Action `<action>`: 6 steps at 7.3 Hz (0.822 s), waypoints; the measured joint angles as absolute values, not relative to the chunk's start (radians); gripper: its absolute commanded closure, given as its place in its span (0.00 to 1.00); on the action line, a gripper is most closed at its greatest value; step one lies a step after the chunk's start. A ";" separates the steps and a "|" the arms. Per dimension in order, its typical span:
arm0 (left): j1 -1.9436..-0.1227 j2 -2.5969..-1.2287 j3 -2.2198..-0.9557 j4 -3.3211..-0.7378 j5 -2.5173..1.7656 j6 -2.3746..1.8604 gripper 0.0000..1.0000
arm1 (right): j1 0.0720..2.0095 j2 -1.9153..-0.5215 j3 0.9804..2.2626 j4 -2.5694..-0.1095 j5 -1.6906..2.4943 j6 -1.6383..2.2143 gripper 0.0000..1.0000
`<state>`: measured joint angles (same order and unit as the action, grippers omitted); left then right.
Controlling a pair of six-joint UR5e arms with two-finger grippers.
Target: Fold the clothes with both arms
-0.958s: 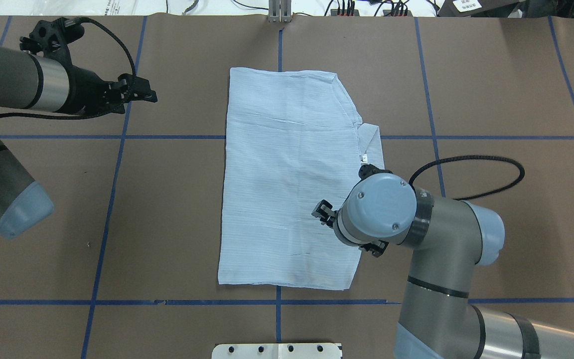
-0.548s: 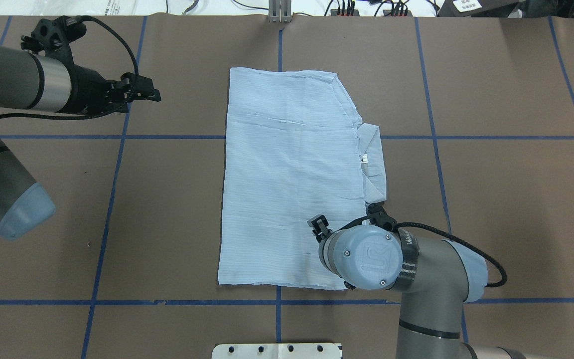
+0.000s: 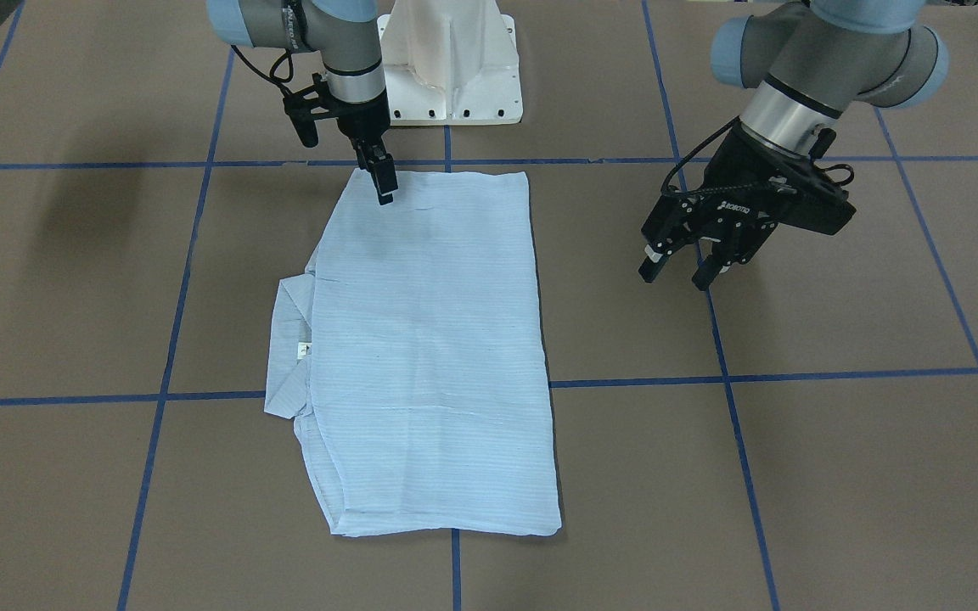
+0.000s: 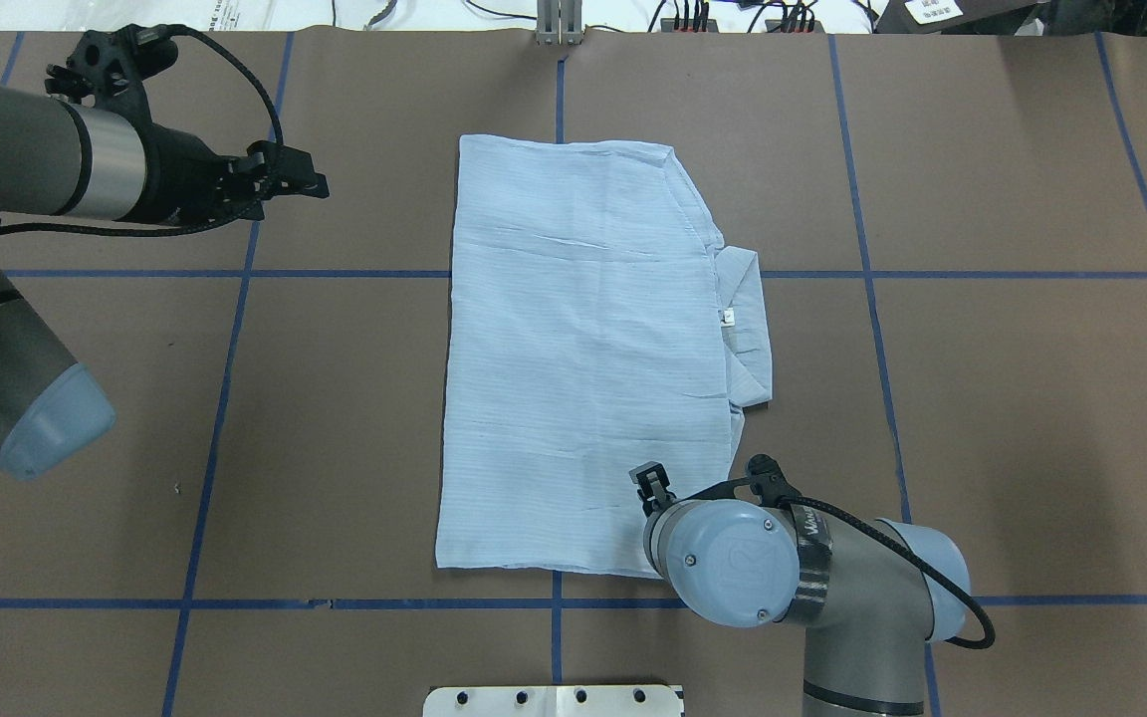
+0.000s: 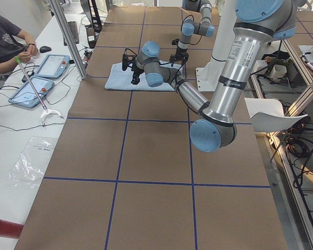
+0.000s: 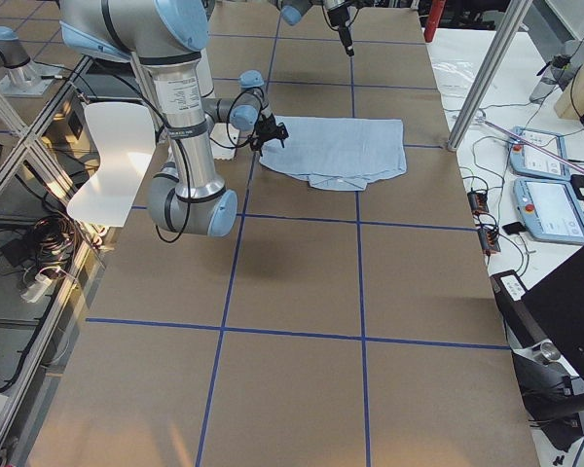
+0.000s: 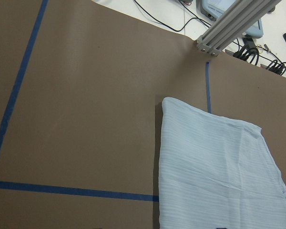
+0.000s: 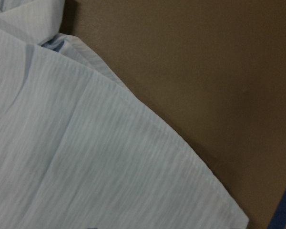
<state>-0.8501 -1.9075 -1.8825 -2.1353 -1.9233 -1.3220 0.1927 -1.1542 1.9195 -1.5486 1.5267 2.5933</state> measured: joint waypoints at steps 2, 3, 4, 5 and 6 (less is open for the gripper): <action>-0.850 -1.909 -1.888 -2.135 -1.922 -1.321 0.17 | 0.182 -1.173 1.915 -1.533 1.527 2.594 0.06; -0.850 -1.909 -1.889 -2.135 -1.922 -1.321 0.17 | 0.177 -1.177 1.912 -1.525 1.527 2.594 0.08; -0.850 -1.910 -1.889 -2.134 -1.922 -1.321 0.16 | 0.172 -1.179 1.907 -1.522 1.528 2.594 0.10; -0.850 -1.910 -1.890 -2.134 -1.922 -1.321 0.17 | 0.169 -1.179 1.904 -1.521 1.529 2.591 0.36; -0.850 -1.910 -1.891 -2.134 -1.922 -1.322 0.17 | 0.166 -1.176 1.902 -1.520 1.530 2.589 0.79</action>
